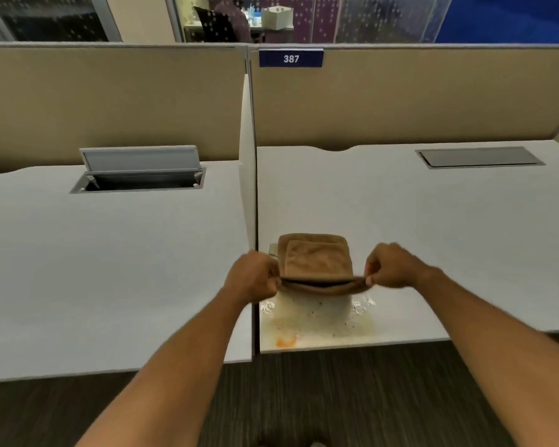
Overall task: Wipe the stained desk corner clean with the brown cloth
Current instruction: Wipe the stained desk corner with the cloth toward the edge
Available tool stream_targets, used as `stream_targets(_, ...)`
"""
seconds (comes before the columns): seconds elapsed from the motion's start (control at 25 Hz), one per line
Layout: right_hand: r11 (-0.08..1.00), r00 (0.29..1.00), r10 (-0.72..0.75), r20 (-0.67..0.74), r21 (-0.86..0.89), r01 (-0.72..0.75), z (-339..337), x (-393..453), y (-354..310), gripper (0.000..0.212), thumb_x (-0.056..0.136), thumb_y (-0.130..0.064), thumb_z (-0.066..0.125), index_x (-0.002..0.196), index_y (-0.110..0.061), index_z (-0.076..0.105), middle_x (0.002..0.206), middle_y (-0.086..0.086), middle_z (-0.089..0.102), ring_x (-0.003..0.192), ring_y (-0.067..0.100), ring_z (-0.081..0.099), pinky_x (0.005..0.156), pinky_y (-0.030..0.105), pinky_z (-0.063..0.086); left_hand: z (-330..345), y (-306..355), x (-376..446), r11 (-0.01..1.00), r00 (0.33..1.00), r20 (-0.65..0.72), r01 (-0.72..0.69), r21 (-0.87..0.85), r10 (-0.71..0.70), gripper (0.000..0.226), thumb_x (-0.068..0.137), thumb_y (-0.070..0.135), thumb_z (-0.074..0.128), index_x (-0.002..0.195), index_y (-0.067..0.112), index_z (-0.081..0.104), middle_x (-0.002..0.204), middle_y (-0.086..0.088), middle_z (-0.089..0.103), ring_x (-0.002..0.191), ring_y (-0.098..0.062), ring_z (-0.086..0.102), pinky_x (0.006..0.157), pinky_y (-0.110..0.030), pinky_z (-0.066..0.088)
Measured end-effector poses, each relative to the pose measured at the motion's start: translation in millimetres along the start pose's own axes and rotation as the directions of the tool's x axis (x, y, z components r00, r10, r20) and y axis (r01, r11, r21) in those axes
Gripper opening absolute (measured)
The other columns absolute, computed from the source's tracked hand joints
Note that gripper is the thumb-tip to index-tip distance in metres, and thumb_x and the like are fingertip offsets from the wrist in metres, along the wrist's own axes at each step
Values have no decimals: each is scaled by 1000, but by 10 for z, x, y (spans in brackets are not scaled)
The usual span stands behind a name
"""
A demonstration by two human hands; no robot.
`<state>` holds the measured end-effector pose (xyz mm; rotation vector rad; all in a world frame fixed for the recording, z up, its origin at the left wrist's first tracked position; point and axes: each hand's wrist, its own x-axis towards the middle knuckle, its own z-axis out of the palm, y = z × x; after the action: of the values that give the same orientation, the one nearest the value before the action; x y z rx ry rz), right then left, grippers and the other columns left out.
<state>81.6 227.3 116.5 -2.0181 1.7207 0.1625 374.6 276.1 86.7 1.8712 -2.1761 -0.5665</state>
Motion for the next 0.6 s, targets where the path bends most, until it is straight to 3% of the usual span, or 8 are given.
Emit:
stream_targets(0.12, 997, 979, 39, 200, -80, -24, 545, 11, 122, 18, 71, -23, 79, 84, -19, 67, 89, 1, 68, 82, 19, 65, 82, 39, 58, 488, -66, -247, 1000, 981, 192, 14, 4, -14, 18, 78, 19, 67, 93, 19, 78, 88, -1, 76, 78, -21, 68, 71, -31, 56)
stream_targets(0.28, 960, 942, 100, 321, -281, -6, 773, 84, 120, 40, 74, -36, 73, 107, -20, 56, 113, 3, 61, 101, 24, 62, 87, 36, 52, 808, -237, -390, 998, 922, 382, 64, 7, -62, 30, 75, 31, 66, 103, 23, 74, 100, 0, 74, 88, -20, 68, 81, -34, 58)
stream_targets(0.36, 969, 966, 67, 250, -249, -2, 827, 140, 23, 36, 78, -46, 67, 100, -21, 54, 104, 3, 61, 95, 23, 64, 75, 30, 50, 865, -402, -451, 989, 938, 319, 146, -11, -135, 37, 77, 40, 65, 110, 24, 71, 110, 2, 71, 95, -16, 65, 84, -28, 55)
stream_targets(0.44, 1000, 995, 3, 100, -8, -3, 931, 181, -134, 31, 83, -55, 62, 86, -26, 51, 97, 1, 63, 84, 18, 62, 68, 26, 46, 932, -642, -511, 975, 961, 164, 220, 24, -221, 45, 84, 47, 60, 124, 26, 60, 127, 4, 61, 109, -16, 59, 90, -29, 49)
stream_targets(0.52, 992, 999, -30, -23, 126, 33, 1158, 279, -315, 47, 85, -64, 54, 112, -27, 54, 126, 8, 60, 107, 23, 60, 89, 33, 49, 1024, -905, -564, 954, 955, 54, 285, 89, -290, 54, 91, 45, 52, 140, 23, 45, 143, -2, 47, 124, -21, 51, 100, -34, 45)
stream_targets(0.6, 998, 996, -41, -84, 42, 44, 1395, 438, -495, 80, 84, -74, 43, 148, -29, 28, 159, 9, 26, 144, 32, 30, 116, 47, 27, 1143, -1119, -592, 924, 934, 9, 353, 148, -358, 60, 97, 41, 44, 151, 19, 29, 155, -10, 34, 137, -28, 41, 108, -39, 38)
